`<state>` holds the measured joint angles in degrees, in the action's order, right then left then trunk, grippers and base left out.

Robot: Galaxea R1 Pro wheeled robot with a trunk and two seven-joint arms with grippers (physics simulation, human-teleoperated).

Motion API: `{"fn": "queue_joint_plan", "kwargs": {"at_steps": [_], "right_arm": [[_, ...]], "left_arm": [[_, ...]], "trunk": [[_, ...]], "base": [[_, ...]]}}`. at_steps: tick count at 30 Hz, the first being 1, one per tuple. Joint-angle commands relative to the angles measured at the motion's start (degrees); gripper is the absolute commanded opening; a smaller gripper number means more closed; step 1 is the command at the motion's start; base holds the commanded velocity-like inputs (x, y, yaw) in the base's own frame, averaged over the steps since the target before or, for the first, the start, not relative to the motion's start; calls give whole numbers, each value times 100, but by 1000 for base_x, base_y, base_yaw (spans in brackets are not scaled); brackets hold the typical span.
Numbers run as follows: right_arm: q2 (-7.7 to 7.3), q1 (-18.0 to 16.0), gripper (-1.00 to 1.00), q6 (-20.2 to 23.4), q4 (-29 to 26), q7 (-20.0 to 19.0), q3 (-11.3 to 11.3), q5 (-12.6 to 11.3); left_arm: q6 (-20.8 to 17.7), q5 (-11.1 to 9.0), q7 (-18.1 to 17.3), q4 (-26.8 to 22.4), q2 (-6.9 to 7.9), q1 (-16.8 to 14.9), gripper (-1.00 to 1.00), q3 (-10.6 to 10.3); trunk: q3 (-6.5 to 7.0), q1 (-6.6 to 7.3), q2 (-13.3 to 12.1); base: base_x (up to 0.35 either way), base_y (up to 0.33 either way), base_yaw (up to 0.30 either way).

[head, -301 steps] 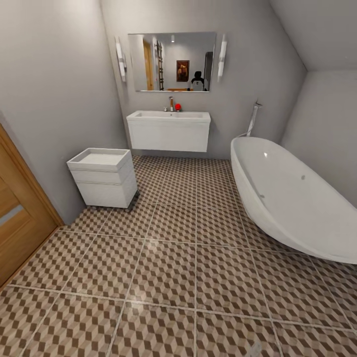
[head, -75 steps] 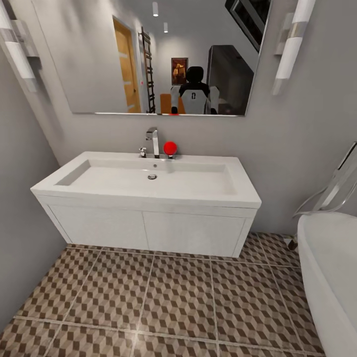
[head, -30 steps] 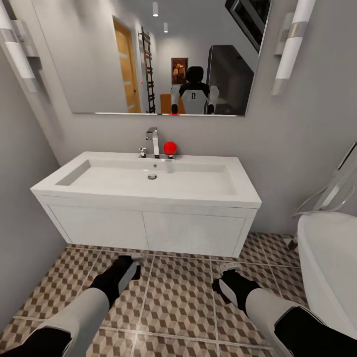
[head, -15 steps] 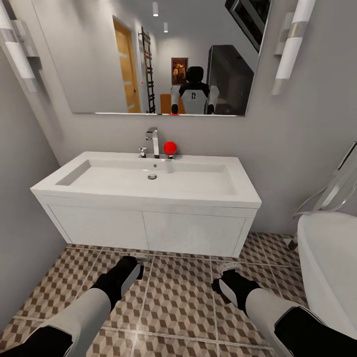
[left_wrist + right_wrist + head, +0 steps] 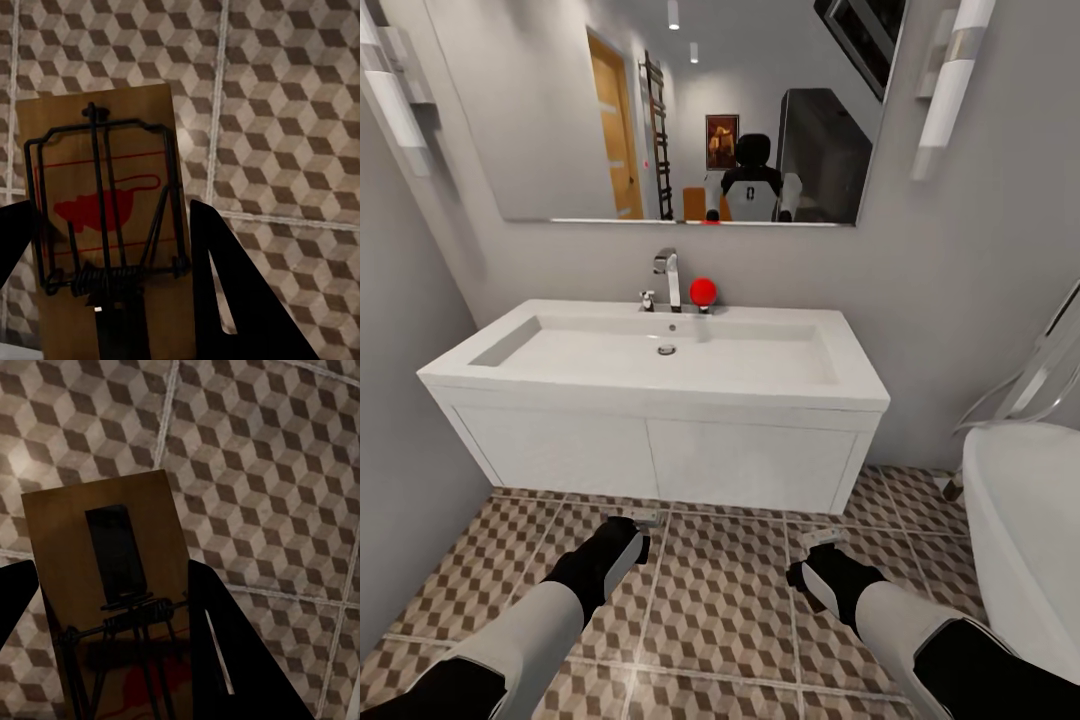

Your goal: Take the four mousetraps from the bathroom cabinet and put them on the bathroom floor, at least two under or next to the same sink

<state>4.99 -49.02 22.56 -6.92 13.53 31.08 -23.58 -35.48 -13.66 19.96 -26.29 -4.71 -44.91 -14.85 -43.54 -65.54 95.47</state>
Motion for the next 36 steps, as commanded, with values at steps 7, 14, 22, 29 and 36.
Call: {"fn": "queue_joint_plan", "kwargs": {"at_steps": [7, 14, 22, 29, 36], "right_arm": [[1, -2, -100, 12, -11, 36, 48, -59], [2, -2, -100, 12, -11, 36, 48, -59], [2, -2, -100, 12, -11, 28, 48, -59], [2, -2, -100, 12, -11, 27, 48, -59], [2, -2, -100, 12, -11, 11, 48, -59]], "left_arm": [[-10, -46, 35, 5, 5, -2, -100, -44], [-12, -49, 34, 1, 5, -2, -100, -44], [-20, -49, 32, 3, 5, -3, -100, -44], [-19, -49, 27, 10, 5, -2, -100, -44], [-21, -51, 26, 10, 5, -2, -100, -36]], "trunk": [[-131, -154, 285], [-257, -308, 566], [-400, -483, 886], [-526, -637, 1167], [-652, -791, 1448]], "base": [[0, 0, 0], [0, 0, 0], [0, 0, 0], [0, 0, 0], [0, 0, 0]]}}
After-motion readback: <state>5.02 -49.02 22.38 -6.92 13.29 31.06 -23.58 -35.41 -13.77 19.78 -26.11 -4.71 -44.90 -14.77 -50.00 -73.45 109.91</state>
